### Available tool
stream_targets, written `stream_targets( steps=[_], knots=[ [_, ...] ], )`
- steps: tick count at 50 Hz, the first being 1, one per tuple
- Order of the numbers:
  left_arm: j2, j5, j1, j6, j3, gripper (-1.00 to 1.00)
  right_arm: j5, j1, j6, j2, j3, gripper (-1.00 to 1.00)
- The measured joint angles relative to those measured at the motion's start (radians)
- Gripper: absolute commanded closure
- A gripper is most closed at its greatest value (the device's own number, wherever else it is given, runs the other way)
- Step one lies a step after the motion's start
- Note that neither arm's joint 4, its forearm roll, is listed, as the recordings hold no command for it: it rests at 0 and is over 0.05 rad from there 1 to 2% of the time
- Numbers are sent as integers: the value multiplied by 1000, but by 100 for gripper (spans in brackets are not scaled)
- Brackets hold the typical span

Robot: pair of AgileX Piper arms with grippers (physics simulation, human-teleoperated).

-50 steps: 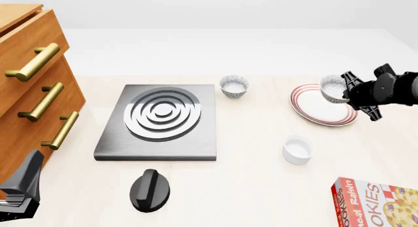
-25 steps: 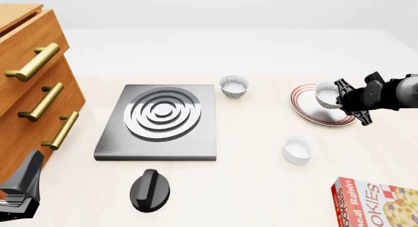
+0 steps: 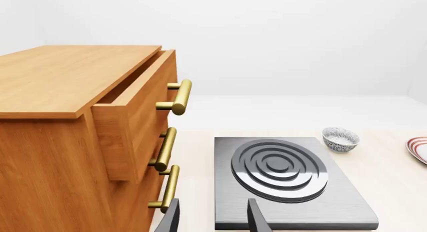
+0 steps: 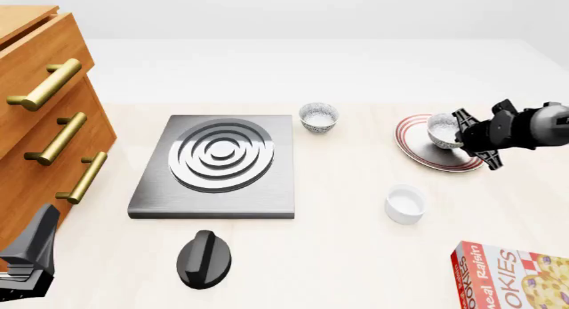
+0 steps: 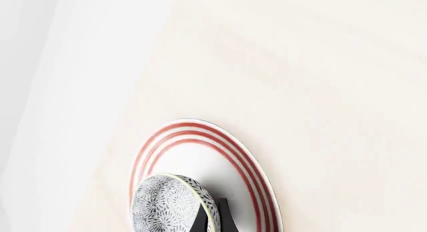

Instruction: Pick the akita bowl next to the cookies box and place it on the plate.

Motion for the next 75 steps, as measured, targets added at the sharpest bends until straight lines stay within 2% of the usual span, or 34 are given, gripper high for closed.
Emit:
stream_targets(
  steps=[10,11,25,44,59,75],
  knots=[
    [0,0,0,0,0,-100,2,0,-3,20,-17,100],
    [0,0,0,0,0,-100,2,0,-2,21,-18,-100],
    [0,0,0,0,0,-100,-19,12,-7,13,-25,-100],
    [0,0,0,0,0,-100,-32,2,-4,-76,93,-100],
    [0,0,0,0,0,-100,-59,11,8,-214,234,-100],
    [0,0,0,0,0,-100,-142,64,13,-445,470,-100]
  ],
)
